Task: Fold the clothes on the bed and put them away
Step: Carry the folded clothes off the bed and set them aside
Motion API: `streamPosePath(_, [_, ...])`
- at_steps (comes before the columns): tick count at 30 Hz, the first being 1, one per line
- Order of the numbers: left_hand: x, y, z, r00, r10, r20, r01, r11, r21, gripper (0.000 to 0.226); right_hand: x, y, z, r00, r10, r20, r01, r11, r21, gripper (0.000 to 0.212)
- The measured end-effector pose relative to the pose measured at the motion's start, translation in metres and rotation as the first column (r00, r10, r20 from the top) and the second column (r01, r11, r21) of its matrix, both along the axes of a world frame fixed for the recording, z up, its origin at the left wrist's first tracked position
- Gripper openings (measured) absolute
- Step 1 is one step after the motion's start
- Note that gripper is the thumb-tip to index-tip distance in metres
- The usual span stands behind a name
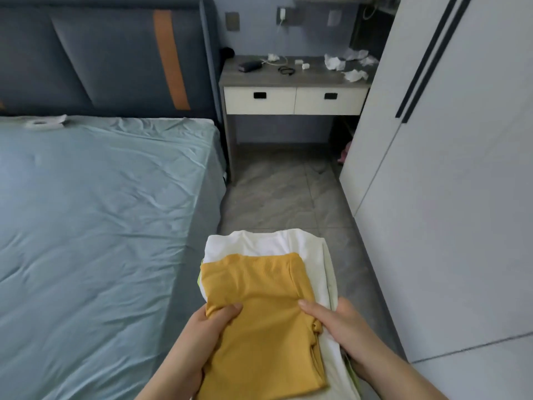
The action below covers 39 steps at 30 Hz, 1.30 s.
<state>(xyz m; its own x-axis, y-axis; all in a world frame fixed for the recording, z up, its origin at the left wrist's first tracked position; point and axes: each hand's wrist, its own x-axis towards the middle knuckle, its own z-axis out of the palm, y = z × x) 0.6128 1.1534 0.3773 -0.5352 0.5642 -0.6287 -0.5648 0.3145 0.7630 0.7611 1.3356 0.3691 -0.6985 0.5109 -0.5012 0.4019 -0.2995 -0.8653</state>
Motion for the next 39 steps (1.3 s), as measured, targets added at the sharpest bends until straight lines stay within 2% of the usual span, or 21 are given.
streamPosePath(3, [-0.042, 0.051, 0.000, 0.995, 0.102, -0.012, -0.103, 0.994, -0.044, 0.030, -0.053, 0.065, 0.000, 0.998, 0.059, 0.023, -0.059, 0.998, -0.030, 0.031])
streamPosePath(7, [-0.102, 0.104, 0.005, 0.981, 0.192, -0.018, -0.192, 0.981, -0.034, 0.032, -0.130, 0.129, 0.000, 0.992, 0.126, -0.009, -0.126, 0.990, -0.067, 0.035])
streamPosePath(11, [-0.174, 0.156, -0.003, 0.972, 0.231, -0.029, -0.232, 0.972, -0.039, 0.031, -0.211, 0.185, -0.010, 0.986, 0.165, -0.002, -0.164, 0.983, -0.086, 0.031])
streamPosePath(16, [-0.287, 0.223, -0.011, 0.980, 0.199, -0.027, -0.200, 0.979, -0.038, 0.029, -0.315, 0.246, -0.021, 0.995, 0.091, 0.045, -0.088, 0.994, -0.060, 0.027])
streamPosePath(22, [-0.419, 0.285, -0.007, 0.984, 0.175, 0.012, -0.175, 0.984, -0.028, 0.026, -0.442, 0.307, -0.013, 0.985, 0.101, 0.140, -0.099, 0.995, -0.018, 0.039])
streamPosePath(29, [-0.535, 0.334, -0.017, 0.950, 0.311, 0.008, -0.310, 0.950, -0.049, 0.023, -0.585, 0.372, -0.018, 0.954, 0.271, 0.126, -0.269, 0.963, -0.032, 0.049])
streamPosePath(32, [-0.575, 0.355, -0.027, 0.910, 0.414, 0.011, -0.413, 0.909, -0.062, 0.021, -0.648, 0.403, -0.026, 0.921, 0.374, 0.108, -0.366, 0.926, -0.093, 0.054])
streamPosePath(35, [-0.607, 0.378, -0.041, 0.835, 0.550, 0.004, -0.548, 0.833, -0.078, 0.020, -0.717, 0.431, -0.036, 0.857, 0.506, 0.100, -0.494, 0.861, -0.120, 0.042])
streamPosePath(39, [-0.639, 0.416, -0.054, 0.665, 0.747, 0.027, -0.741, 0.663, -0.100, 0.019, -0.813, 0.465, -0.040, 0.692, 0.711, 0.120, -0.701, 0.703, -0.121, 0.034])
